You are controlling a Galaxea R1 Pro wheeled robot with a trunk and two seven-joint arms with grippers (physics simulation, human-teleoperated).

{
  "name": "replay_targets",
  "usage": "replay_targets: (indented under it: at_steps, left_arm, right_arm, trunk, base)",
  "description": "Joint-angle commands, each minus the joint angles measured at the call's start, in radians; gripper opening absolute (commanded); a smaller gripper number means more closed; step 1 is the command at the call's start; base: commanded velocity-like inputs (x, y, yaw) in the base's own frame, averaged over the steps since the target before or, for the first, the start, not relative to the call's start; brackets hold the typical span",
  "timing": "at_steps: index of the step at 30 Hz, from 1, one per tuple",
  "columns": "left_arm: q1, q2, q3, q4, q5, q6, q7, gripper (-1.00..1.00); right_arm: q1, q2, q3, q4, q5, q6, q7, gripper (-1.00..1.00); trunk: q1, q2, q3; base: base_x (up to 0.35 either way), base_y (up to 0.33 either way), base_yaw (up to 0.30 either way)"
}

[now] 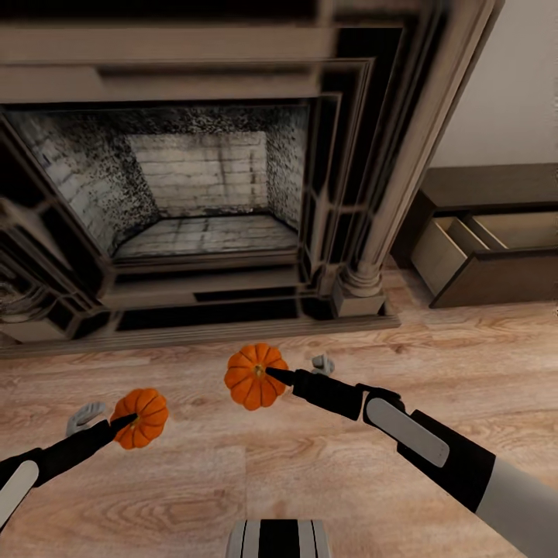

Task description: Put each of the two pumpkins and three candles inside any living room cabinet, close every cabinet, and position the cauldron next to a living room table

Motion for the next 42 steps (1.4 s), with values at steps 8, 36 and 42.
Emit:
replay_targets:
  at_steps: [8,36,42]
  left_arm:
    - [-0.001,0.001,0.002,-0.006,-0.053,0.033,0.000,-1.00]
    - [-0.001,0.000,0.000,-0.028,-0.059,0.070,0.000,-1.00]
    - [-0.001,0.000,0.000,-0.029,-0.058,0.071,0.000,-1.00]
  right_arm:
    - [-0.001,-0.003,0.003,0.011,-0.004,0.002,-0.005,-1.00]
    - [-0.001,0.003,0.002,0.020,-0.007,0.000,-0.010,-1.00]
    - [-0.001,0.004,0.003,0.020,-0.007,0.000,-0.011,-1.00]
  trunk:
    - [-0.004,0.002,0.030]
    - [-0.016,0.008,0.139]
    - [-0.019,0.010,0.162]
  base:
    - [0.000,0.000,0.000]
    - [0.000,0.000,0.000]
    - [0.000,0.000,0.000]
